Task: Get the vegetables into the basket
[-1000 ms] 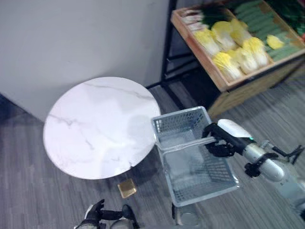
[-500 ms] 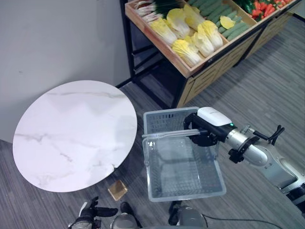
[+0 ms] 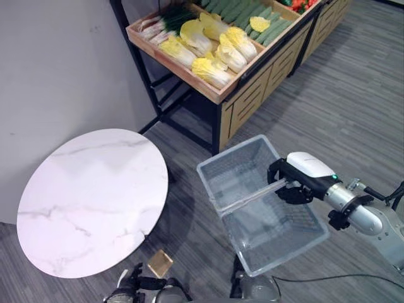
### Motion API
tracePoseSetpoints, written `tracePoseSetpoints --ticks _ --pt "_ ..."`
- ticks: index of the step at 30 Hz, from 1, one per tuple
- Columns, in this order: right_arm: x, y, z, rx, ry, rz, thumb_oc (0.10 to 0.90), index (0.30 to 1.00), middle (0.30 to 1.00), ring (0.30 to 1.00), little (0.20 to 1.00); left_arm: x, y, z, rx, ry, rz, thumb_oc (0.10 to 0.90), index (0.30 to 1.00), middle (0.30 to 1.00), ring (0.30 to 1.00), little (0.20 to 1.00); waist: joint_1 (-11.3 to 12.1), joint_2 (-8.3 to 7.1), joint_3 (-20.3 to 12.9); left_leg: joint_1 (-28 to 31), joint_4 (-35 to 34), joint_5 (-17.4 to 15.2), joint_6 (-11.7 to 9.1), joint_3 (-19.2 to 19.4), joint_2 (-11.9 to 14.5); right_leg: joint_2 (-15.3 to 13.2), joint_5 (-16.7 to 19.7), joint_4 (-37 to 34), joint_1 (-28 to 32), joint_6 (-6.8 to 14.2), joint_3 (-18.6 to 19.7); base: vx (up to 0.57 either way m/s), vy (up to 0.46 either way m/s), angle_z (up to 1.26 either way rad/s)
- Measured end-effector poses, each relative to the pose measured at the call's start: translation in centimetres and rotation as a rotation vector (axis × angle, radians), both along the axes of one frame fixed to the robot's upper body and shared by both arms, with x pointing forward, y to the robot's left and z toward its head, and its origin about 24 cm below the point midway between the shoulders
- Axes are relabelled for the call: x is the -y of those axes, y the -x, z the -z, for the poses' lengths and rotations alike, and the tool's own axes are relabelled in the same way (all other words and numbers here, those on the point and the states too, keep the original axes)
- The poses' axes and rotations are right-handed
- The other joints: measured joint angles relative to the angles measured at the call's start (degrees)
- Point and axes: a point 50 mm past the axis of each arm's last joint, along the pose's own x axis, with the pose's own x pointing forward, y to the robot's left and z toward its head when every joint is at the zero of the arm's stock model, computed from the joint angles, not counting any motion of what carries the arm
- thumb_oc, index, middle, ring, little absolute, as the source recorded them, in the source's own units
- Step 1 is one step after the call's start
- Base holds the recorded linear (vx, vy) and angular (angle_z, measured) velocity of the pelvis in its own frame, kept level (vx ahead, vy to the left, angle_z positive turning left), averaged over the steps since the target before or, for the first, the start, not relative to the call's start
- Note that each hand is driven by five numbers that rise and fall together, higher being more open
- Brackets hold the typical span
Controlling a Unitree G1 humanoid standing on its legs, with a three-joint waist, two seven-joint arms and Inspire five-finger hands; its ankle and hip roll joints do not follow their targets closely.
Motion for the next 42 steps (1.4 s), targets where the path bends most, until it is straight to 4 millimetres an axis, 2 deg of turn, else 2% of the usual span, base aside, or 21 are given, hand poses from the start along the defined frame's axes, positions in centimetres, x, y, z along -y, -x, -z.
tracePoseSetpoints --ticks 1,4,5,8,11,13,16,20,22,24,25,26,27,28,29,33,36,38,40,41,42 --pt "-0.1 -0.3 -0.5 0.021 0.004 -0.004 0.4 0.3 0.3 0.3 0.3 0.3 -0.6 -0.2 0.035 0.005 0.014 0.9 1.0 1.0 1.0 1.0 0.4 -0.27 0.22 -0.97 -5.25 -0.86 -1.31 -5.97 -2.43 -0.07 0.48 -0.68 -0.82 0.45 2.45 0.08 0.009 -0.8" --pt "-0.3 -0.7 -0.5 0.017 0.008 -0.017 0.4 0.3 0.3 0.3 0.3 0.5 -1.0 -0.3 0.048 0.009 0.014 0.9 1.0 1.0 1.0 1.0 1.23 -0.65 0.44 -2.62 -14.28 -0.39 -1.01 -18.63 -4.88 1.24 0.66 -0.64 -2.39 0.72 6.49 0.12 0.076 -0.8" --pt "-0.4 -0.8 -0.6 0.021 0.012 -0.021 0.4 0.3 0.3 0.3 0.3 0.6 -1.7 -0.4 0.07 0.017 0.009 0.9 1.0 1.0 1.0 1.0 1.69 -1.01 0.89 -4.09 -15.64 0.32 -0.35 -19.69 -4.91 1.72 0.71 -0.85 -3.16 0.79 7.37 0.12 0.133 -1.02" --pt "0.0 -0.5 -0.2 0.0 0.02 -0.011 0.4 0.3 0.3 0.3 0.3 0.8 -1.7 -0.4 0.063 0.023 0.019 0.9 1.0 1.0 1.0 1.0 0.07 -0.21 0.67 -4.93 -14.65 0.52 1.72 -16.92 -5.47 2.05 1.21 -0.84 -2.33 1.63 6.6 0.11 0.216 -0.57" --pt "0.3 0.1 0.4 -0.019 0.006 0.01 0.4 0.3 0.3 0.3 0.3 0.8 -1.7 -0.4 0.059 0.02 0.026 0.9 1.0 1.0 1.0 1.0 -1.21 -1.27 0.81 -4.43 -14.85 2.06 4.49 -14.73 -7.47 -0.61 1.14 -0.61 -2.23 3.94 7.15 0.06 0.221 -0.38" --pt "0.3 0.5 0.8 -0.029 -0.013 0.021 0.4 0.3 0.3 0.3 0.3 0.9 -1.7 -0.4 0.058 0.022 0.03 0.9 1.0 1.0 1.0 1.0 -1.1 -2.47 0.58 -2.56 -16.41 2.51 6.82 -12.64 -10.46 -3.63 2.35 -0.32 -2.55 5.64 7.82 0.02 0.222 -0.27" --pt "-0.1 0.6 1.1 -0.031 -0.037 0.016 0.4 0.3 0.3 0.3 0.3 0.7 -1.8 -0.5 0.063 0.016 0.03 0.9 1.0 1.0 1.0 1.0 -0.96 -2.38 0.64 -2.72 -16.63 2.41 7.53 -11.52 -12.46 -5.55 3.08 -0.06 -3.41 6.91 8.77 -0.01 0.191 -0.17" --pt "-1.2 0.0 0.9 -0.01 -0.064 -0.015 0.4 0.3 0.3 0.3 0.3 -0.4 -2.1 -0.9 0.069 -0.026 0.049 0.9 1.0 1.0 1.0 1.0 0.66 -2.78 0.79 -2.28 -18.05 2.43 7.88 -6.12 -13.61 -5.91 4.79 0.2 -6.65 7.98 11.96 -0.05 0.117 -0.53" --pt "-1.9 -0.4 0.9 0.007 -0.092 -0.028 0.4 0.3 0.3 0.3 0.3 -1.4 -2.1 -1.1 0.065 -0.061 0.056 0.9 1.0 1.0 1.0 1.0 0.63 -3.32 1.1 -1.45 -18.18 2.2 8.13 -3.73 -13.27 -5.02 6.16 0.25 -7.29 7.62 11.54 -0.06 0.11 -0.65" --pt "-2.8 -0.9 0.9 0.017 -0.075 -0.06 0.4 0.3 0.3 0.3 0.3 -2.6 -1.8 -1.4 0.058 -0.098 0.065 0.9 1.0 1.0 1.0 1.0 1.91 -3.55 1.28 0.77 -18.65 1.67 8.37 0.9 -11.49 -3.03 9.14 0.07 -7.84 6.35 6.55 -0.05 0.064 -0.89" --pt "-2.9 -0.8 0.9 0.016 -0.069 -0.067 0.4 0.3 0.3 0.3 0.3 -3.1 -2.0 -1.7 0.064 -0.115 0.067 0.9 1.0 1.0 1.0 1.0 1.73 -3.79 1.19 2.1 -18.74 1.08 8.87 2.03 -10.94 -2.75 8.1 -0.65 -6.61 6.45 2.57 0.02 0.051 -0.64" --pt "-2.9 -0.9 0.9 0.019 -0.07 -0.066 0.4 0.3 0.3 0.3 0.3 -3.5 -2.1 -1.9 0.071 -0.124 0.069 0.9 1.0 1.0 1.0 1.0 1.8 -3.88 1.18 2.9 -18.93 0.78 8.91 3.04 -10.52 -3.28 4.3 0.72 -6.11 6.27 -1.84 -0.03 0.012 -0.83" --pt "-3.6 -1.2 0.7 0.023 -0.07 -0.095 0.4 0.3 0.3 0.3 0.3 -4.0 -2.3 -2.1 0.087 -0.132 0.048 0.9 1.0 1.0 1.0 1.0 3.44 -3.84 1.0 4.77 -18.93 0.36 8.49 7.03 -8.18 -4.81 -1.81 12.21 -6.98 6.44 -7.19 0.06 -0.023 -1.03" --pt "-4.2 -1.1 0.5 0.036 -0.077 -0.127 0.4 0.3 0.3 0.3 0.3 -4.4 -2.4 -2.4 0.092 -0.146 0.048 0.9 1.0 1.0 1.0 1.0 4.52 -4.4 0.53 5.16 -18.61 0.76 7.26 7.88 -7.22 -6.12 -5.13 15.41 -6.74 7.73 -6.84 0.01 -0.145 -1.04" --pt "-4.5 -1.0 0.1 0.05 -0.081 -0.148 0.4 0.3 0.3 0.3 0.3 -4.7 -2.4 -2.5 0.088 -0.152 0.049 0.9 1.0 1.0 1.0 1.0 3.88 -5.26 0.09 4.88 -18.31 0.92 6.62 7.86 -7.35 -5.36 -6.18 13.64 -6.3 6.11 -5.58 0.08 -0.2 -0.51" --pt "-3.9 -0.5 0.4 0.039 -0.079 -0.13 0.4 0.3 0.3 0.3 0.3 -2.5 -0.9 -1.0 0.016 -0.081 0.06 0.9 1.0 1.0 1.0 1.0 2.3 -3.23 -0.52 5.39 -13.6 1.49 5.86 6.93 -3.57 -0.97 -4.45 8.14 -2.89 2.76 -2.54 0.03 -0.217 -0.48" --pt "-2.1 0.4 1.2 -0.011 -0.041 -0.064 0.4 0.3 0.3 0.3 0.3 -0.6 -0.6 -0.4 0.011 -0.025 0.061 0.9 1.0 1.0 1.0 1.0 0.41 -1.02 -1.77 5.42 -9.56 1.67 5.58 5.89 -1.25 0.94 -4.18 5.07 0.39 2.25 -2.38 -0.03 -0.264 -0.11" --pt "-1.7 0.6 1.5 -0.022 -0.039 -0.047 0.4 0.3 0.3 0.3 0.3 -0.3 -0.9 -0.4 0.025 -0.019 0.065 0.9 1.0 1.0 1.0 1.0 0.0 -0.82 -1.85 3.87 -5.6 2.51 4.25 5.13 0.1 1.32 -4.18 4.88 0.73 1.7 -2.8 -0.02 -0.221 -0.05" --pt "-1.3 0.5 1.7 -0.033 -0.025 -0.029 0.4 0.3 0.3 0.3 0.3 0.0 -1.2 -0.5 0.038 -0.013 0.067 0.9 1.0 1.0 1.0 1.0 -0.08 -0.87 -1.81 1.4 0.67 3.94 1.55 1.62 1.34 1.46 -4.29 4.0 2.06 0.26 -2.67 0.02 -0.142 -0.04" --pt "-0.4 0.4 1.9 -0.049 -0.003 0.003 0.4 0.3 0.3 0.3 0.3 0.0 -0.9 -0.3 0.026 -0.012 0.063 0.9 1.0 1.0 1.0 1.0 0.34 -1.44 -1.45 -1.81 7.39 3.73 -1.83 -3.84 2.13 1.82 -4.4 2.55 3.8 -1.01 -1.77 0.05 -0.076 -0.28" --pt "-0.2 0.4 1.9 -0.053 0.0 0.013 0.4 0.3 0.3 0.3 0.3 0.1 -0.9 -0.4 0.034 -0.008 0.054 0.9 1.0 1.0 1.0 1.0 0.84 -1.44 -1.4 -3.24 6.53 2.85 -3.04 -7.61 0.85 2.18 -4.18 1.8 3.97 -1.59 -0.93 0.09 -0.022 -0.22"
